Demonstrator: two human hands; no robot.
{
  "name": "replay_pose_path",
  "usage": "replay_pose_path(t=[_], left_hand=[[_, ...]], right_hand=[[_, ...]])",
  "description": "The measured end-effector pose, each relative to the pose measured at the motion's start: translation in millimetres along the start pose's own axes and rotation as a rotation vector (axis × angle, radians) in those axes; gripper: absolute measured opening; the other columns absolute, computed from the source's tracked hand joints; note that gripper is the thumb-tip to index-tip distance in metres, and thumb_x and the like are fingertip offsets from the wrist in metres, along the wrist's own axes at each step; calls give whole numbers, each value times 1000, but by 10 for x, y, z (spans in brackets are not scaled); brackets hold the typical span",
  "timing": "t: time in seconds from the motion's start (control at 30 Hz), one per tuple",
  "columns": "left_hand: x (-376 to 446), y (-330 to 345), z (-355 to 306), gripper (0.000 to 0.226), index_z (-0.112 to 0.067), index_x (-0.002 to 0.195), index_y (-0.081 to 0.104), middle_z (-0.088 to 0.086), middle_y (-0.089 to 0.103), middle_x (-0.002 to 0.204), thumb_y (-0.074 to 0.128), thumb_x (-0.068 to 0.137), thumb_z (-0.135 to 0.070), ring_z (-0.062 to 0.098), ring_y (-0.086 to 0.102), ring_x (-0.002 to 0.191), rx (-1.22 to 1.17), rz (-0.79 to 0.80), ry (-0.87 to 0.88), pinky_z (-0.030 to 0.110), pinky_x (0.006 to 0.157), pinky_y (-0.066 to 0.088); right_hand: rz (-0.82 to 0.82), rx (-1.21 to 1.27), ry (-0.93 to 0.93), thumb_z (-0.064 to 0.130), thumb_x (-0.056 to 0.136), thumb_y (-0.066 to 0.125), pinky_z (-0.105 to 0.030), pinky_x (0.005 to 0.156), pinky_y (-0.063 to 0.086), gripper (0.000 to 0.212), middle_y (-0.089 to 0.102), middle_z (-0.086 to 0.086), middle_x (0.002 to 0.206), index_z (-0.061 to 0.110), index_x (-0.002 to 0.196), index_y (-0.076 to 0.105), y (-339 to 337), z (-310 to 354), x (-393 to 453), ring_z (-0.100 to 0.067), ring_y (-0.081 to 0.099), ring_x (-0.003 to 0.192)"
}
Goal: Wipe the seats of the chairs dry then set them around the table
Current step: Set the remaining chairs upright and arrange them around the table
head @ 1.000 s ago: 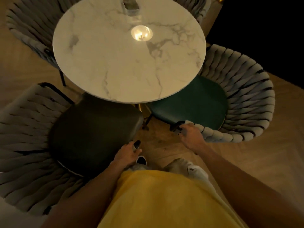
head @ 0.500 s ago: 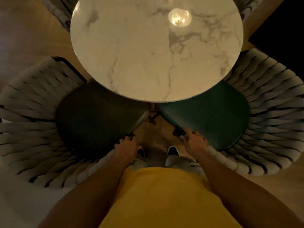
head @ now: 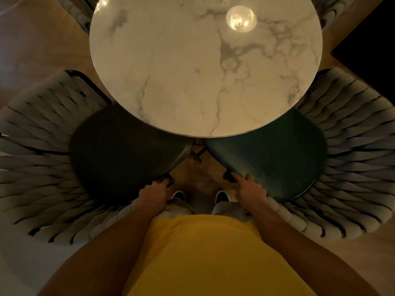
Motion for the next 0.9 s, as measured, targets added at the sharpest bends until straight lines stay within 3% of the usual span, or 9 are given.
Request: replay_pose_path(t=[0.23, 0.3, 0.4, 0.47, 0.67, 0.9], left_hand=[[-37, 45, 340, 42, -29, 134, 39, 9, 56, 121, 40, 97, -50, 30, 58, 108, -132, -102, -50, 46, 88, 50], [-96, -14, 582, 53, -25, 120, 44, 9, 59, 112, 44, 88, -67, 30, 60, 102, -201, -186, -109, 45, 86, 51], [-180, 53, 843, 71, -21, 111, 51, 9, 59, 107, 40, 79, -82, 27, 59, 96, -269, -119, -194, 42, 87, 48], [-218, 137, 847, 75, -18, 117, 50, 12, 57, 114, 40, 80, -82, 29, 58, 102, -280, -63, -207, 44, 89, 46], [-285, 216, 756, 72, -13, 120, 46, 16, 57, 116, 36, 87, -75, 34, 57, 107, -263, -116, -251, 48, 92, 46], [-368, 278, 593, 56, -19, 101, 43, 8, 55, 99, 35, 89, -73, 28, 59, 97, -243, -175, -207, 42, 83, 44]], right_hand=[[-56, -64, 10, 36, 98, 38, -55, 91, 45, 54, 43, -10, 123, 46, 146, 16, 28, -268, -22, -33, 56, 103], [-63, -84, 9, 36, 98, 39, -56, 93, 44, 56, 44, -11, 123, 46, 146, 12, 41, -320, -33, -33, 56, 103], [-96, -81, 14, 44, 99, 35, -56, 92, 44, 50, 46, -13, 122, 46, 145, 14, 62, -340, -38, -33, 56, 104], [-105, -70, 25, 47, 99, 32, -56, 92, 43, 47, 47, -14, 121, 46, 144, 18, 74, -339, -38, -34, 55, 104], [-120, -68, 45, 50, 99, 33, -55, 91, 43, 48, 48, -16, 120, 45, 144, 20, 152, -337, -108, -35, 54, 104], [-137, -26, 91, 42, 99, 34, -54, 93, 40, 46, 48, -16, 122, 45, 144, 24, 220, -346, -241, -36, 53, 108]])
Point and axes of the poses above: each hand's wrist, its own x-axis towards the middle knuckle, its own y-axis out of the palm, z = x × y, the point moved 6 cm from there along x, towards the middle knuckle
